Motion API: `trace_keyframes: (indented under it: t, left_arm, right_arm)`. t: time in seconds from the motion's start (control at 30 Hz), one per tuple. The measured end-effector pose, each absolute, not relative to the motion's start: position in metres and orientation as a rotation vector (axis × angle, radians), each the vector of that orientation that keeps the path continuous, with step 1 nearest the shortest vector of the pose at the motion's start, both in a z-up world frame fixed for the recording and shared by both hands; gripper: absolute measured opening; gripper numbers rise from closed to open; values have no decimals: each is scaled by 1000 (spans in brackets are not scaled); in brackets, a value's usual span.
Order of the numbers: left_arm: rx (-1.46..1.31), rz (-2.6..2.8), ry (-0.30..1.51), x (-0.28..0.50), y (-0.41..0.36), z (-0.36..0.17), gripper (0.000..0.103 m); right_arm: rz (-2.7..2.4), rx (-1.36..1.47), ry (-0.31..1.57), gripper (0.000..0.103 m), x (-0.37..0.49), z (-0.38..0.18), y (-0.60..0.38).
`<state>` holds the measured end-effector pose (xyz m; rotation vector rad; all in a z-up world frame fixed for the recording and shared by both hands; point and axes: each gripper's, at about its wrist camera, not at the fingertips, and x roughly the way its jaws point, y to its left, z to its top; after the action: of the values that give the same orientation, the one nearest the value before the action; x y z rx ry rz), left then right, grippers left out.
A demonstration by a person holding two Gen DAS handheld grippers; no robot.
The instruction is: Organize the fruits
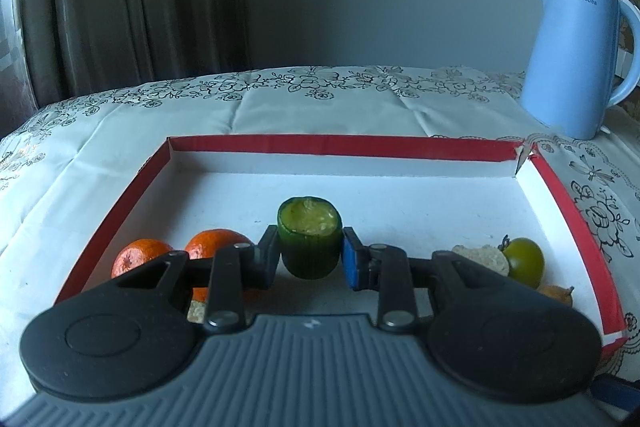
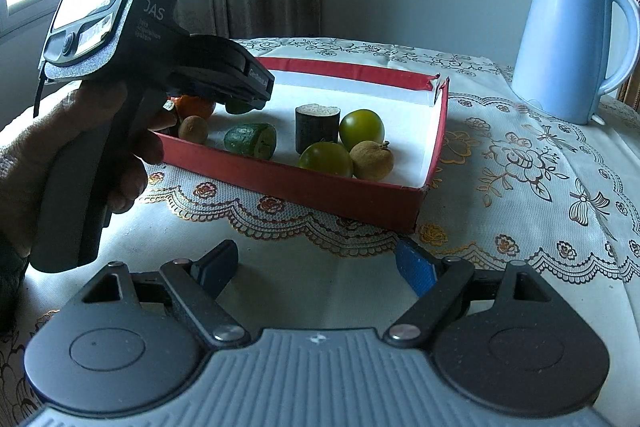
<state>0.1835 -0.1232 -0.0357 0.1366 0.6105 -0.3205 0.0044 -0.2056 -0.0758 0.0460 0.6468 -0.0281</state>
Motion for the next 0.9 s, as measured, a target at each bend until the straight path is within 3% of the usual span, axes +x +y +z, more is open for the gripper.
trace_keyframes:
  t: [0.07,0.3,0.73,0.87,0.9]
  left_arm:
    - [139,-317,608,183,-124,-35,30]
    - [150,-348,618,179,-124,-34,44]
    - [130,-385,603,142,-107,-26,57]
    - [170,-329,528,121,-99,-20,83]
    - [184,-315,501,115,-97,-18,84]
  right_arm:
    - [-28,46,647,86,4,-76,-206]
    - [-28,47,648,87,5,-76,-206]
    - [-27,48,650,88,5,-75,-205]
    - [-28,48,650,88,5,-75,-205]
    - [-28,48,650,88,5,-75,-205]
